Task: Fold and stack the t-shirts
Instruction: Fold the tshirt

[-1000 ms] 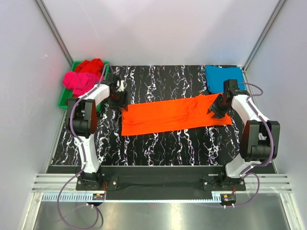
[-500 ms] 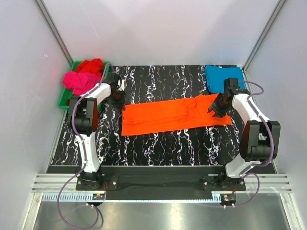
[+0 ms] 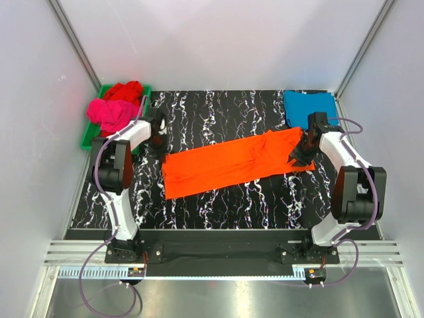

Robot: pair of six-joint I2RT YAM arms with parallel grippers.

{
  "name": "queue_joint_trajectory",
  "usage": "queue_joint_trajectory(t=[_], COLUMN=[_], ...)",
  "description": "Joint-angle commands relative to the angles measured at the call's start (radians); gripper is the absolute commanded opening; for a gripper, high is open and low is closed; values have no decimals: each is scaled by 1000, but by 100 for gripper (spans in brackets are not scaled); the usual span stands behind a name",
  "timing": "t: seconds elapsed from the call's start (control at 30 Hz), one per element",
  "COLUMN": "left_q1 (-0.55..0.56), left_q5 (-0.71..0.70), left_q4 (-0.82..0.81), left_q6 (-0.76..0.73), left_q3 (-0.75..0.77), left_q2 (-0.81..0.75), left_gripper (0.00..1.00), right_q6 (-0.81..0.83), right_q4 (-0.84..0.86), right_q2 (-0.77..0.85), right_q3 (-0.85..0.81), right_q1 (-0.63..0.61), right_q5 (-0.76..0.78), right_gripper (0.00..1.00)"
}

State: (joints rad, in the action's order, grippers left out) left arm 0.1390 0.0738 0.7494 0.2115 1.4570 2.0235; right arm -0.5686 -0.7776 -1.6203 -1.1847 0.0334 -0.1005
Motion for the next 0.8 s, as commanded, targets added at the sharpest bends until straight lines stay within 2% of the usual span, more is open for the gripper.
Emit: queue_joint_trajectory(t=[0.0, 0.13, 0.2, 0.4, 0.57, 0.77], left_q1=[-3, -7, -16, -102, -190, -217], left_q5=[-106, -155, -195, -194, -95, 122], left_q4=[67, 82, 100, 116, 102, 18], left_q6=[48, 72, 98, 150, 215, 344], left_q3=[-113, -263, -302, -388, -443, -563], left_q2=[-103, -201, -229, -322, -364, -445], left_gripper=[0, 0, 0, 0, 0, 0], right_q6=[-63, -122, -137, -163, -107, -21], right_q4=[30, 80, 74, 109, 198, 195], right_q2=[14, -18, -46, -90, -211, -399], right_q3=[54, 97, 96, 114, 57, -194], right_q1=[-15, -85, -124, -145, -148, -148], right_q5=[-33, -35, 19, 55, 44, 67], right_gripper=[32, 29, 28, 28, 28, 30])
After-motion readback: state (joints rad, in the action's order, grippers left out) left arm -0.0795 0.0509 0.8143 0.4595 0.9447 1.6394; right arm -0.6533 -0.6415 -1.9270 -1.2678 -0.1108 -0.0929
